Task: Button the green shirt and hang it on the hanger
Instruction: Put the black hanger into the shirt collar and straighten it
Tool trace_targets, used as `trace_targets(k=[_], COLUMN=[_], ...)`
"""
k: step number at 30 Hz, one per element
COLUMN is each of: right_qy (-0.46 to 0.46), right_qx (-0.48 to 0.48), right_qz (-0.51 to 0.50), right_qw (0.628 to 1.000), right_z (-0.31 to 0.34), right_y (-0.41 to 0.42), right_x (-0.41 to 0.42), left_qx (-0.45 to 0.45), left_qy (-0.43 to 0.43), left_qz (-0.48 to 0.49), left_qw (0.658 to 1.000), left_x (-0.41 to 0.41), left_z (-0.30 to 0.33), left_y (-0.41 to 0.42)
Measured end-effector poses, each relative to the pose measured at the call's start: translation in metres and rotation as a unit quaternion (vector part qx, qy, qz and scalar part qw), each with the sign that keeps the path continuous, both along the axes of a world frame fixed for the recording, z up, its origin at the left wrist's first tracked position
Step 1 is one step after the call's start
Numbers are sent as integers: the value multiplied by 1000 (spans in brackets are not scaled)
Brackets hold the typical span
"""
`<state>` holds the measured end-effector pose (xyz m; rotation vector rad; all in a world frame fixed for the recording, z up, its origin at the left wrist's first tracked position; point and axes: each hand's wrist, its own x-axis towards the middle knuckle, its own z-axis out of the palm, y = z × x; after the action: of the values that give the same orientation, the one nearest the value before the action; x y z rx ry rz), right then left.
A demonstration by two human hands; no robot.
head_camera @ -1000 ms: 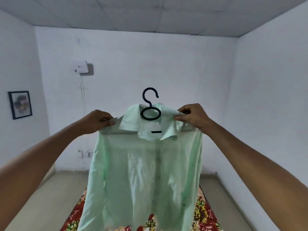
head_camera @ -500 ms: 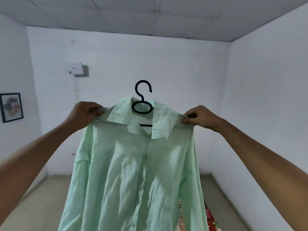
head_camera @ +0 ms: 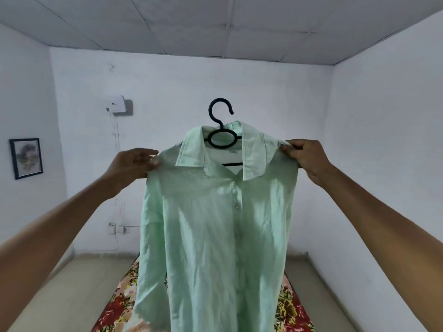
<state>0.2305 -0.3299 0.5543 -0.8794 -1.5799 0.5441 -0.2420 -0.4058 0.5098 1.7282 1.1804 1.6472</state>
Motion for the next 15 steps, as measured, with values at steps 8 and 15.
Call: trace_targets(k=[8, 15], right_qy=[-40, -87], right_qx=[-61, -96], right_qz=[90, 122], right_qw=[993, 984], right_z=[-5, -8], right_y=[-9, -15], right_x=[22, 35], left_qx=[-3, -107], left_qy=[-37, -16], left_qz=[-9, -96], left_qw=[999, 989], left_x=[-9, -19], left_z=[4, 1], left_y=[2, 0])
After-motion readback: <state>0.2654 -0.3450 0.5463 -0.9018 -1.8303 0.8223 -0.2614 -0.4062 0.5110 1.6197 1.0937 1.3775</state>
